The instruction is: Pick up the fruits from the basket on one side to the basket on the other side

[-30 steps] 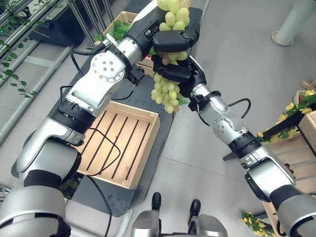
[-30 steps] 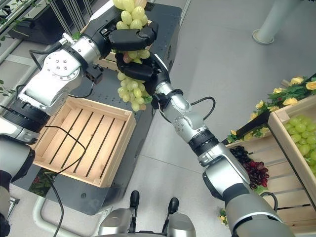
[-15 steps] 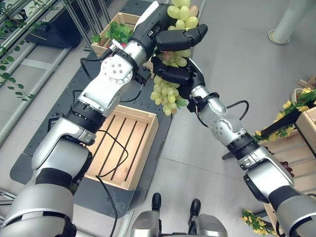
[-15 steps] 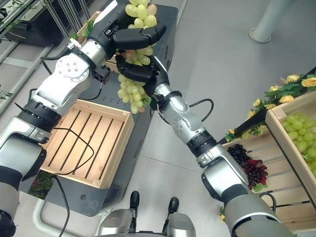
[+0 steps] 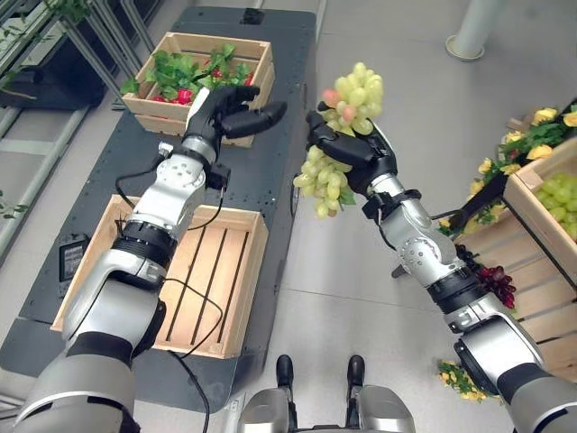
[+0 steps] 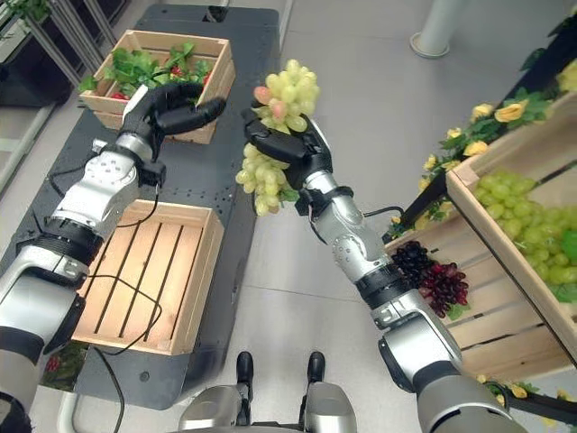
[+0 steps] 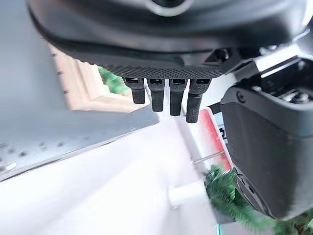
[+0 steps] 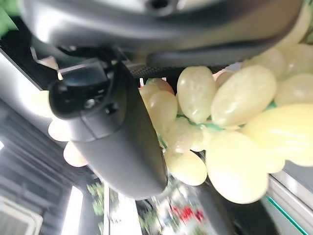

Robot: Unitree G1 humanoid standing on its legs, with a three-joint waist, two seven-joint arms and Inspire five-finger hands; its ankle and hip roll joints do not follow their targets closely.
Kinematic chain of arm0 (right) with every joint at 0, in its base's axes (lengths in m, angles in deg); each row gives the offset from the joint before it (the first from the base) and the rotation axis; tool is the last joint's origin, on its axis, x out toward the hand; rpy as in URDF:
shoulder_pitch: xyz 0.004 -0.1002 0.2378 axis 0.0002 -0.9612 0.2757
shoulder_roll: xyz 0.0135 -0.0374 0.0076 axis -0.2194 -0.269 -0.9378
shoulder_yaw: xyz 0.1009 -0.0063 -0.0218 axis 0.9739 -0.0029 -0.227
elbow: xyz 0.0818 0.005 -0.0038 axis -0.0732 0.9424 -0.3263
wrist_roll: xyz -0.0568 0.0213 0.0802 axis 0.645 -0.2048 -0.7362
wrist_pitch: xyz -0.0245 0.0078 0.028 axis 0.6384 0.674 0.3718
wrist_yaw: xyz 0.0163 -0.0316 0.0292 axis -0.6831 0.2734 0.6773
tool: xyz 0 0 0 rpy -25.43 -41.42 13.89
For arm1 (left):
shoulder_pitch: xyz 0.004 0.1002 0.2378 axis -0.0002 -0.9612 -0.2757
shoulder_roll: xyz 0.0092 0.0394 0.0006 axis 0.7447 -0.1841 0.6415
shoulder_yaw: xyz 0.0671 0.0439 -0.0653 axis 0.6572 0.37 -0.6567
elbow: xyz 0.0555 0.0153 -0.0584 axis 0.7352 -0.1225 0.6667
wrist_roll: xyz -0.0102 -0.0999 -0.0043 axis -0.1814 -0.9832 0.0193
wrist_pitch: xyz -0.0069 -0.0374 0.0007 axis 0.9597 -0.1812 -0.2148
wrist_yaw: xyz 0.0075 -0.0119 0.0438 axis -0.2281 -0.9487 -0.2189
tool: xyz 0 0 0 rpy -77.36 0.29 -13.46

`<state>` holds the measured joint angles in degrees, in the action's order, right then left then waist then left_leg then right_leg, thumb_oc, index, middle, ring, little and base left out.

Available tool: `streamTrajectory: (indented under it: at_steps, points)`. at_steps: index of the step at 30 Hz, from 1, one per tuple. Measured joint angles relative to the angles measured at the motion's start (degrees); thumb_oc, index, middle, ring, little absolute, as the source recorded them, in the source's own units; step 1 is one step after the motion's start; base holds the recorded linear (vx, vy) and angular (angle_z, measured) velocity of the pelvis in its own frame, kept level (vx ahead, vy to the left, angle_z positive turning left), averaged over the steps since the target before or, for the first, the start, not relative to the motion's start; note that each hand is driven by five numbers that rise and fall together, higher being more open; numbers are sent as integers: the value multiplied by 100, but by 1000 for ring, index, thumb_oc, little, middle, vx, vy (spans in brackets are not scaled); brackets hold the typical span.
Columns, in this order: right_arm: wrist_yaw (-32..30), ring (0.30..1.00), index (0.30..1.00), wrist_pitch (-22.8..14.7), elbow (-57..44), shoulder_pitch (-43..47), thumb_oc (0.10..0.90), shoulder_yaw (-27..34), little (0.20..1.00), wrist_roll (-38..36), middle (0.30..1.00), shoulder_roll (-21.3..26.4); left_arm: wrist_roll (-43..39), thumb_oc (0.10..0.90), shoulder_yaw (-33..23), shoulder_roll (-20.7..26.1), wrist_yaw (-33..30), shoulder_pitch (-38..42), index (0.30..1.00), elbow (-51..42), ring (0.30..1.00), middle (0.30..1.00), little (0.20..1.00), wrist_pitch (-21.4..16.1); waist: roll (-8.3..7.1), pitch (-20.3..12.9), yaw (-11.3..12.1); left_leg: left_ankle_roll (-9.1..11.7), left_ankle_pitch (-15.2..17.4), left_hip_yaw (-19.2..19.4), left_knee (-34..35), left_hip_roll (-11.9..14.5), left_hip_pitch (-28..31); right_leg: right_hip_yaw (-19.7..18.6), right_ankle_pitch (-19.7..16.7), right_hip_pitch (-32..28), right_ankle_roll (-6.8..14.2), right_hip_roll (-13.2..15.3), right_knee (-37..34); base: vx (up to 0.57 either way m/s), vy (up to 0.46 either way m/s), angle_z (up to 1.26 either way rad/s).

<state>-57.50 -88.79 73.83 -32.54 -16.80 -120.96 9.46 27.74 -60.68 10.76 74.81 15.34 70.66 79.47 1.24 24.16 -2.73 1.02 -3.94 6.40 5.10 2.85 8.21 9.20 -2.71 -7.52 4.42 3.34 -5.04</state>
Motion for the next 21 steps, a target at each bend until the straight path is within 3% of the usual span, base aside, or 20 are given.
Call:
streamTrajectory:
  at_steps: [4, 7, 11, 15, 21]
  points:
    - [9, 300, 300, 0, -1, -223, 400, 233, 300, 3, 300, 51, -12, 800, -190, 0, 33, -162, 900, 25, 900, 900, 900, -3, -28, -15, -153, -7, 9, 91, 2, 8, 29, -142, -35, 34, 8, -13, 0, 6, 32, -18]
    - [248, 300, 300, 57, -55, -609, 400, 297, 300, 32, 300, 50, -185, 800, -481, -33, 105, -402, 900, -54, 900, 900, 900, -169, -172, -124, -270, -4, 22, 204, 3, 19, 9, -289, -70, 138, 3, -30, 0, -5, 29, -28]
    - [582, 300, 300, 432, -250, -1239, 400, 350, 300, 671, 300, 103, -240, 800, -634, -136, 196, -906, 900, -172, 900, 900, 900, -368, -360, -253, -460, -3, 83, 264, 4, 19, -3, -453, -134, 266, 10, -35, -1, -4, 36, -33]
    - [1015, 300, 300, 847, -776, -1796, 400, 417, 300, 900, 300, 462, -360, 800, -930, -600, 188, -1753, 900, -411, 900, 900, 900, -453, -398, -281, -572, -18, 115, 457, 6, 10, 16, -597, -186, 337, 19, -37, 0, 10, 30, -22]
    - [1404, 300, 300, 1119, -1538, -2018, 400, 691, 300, 1002, 300, 735, -485, 800, -1126, -1370, -25, -2801, 900, -454, 900, 900, 900, -623, -460, -328, -690, -5, 136, 546, 43, 23, 40, -787, -234, 402, 19, -67, -1, 7, 37, -17]
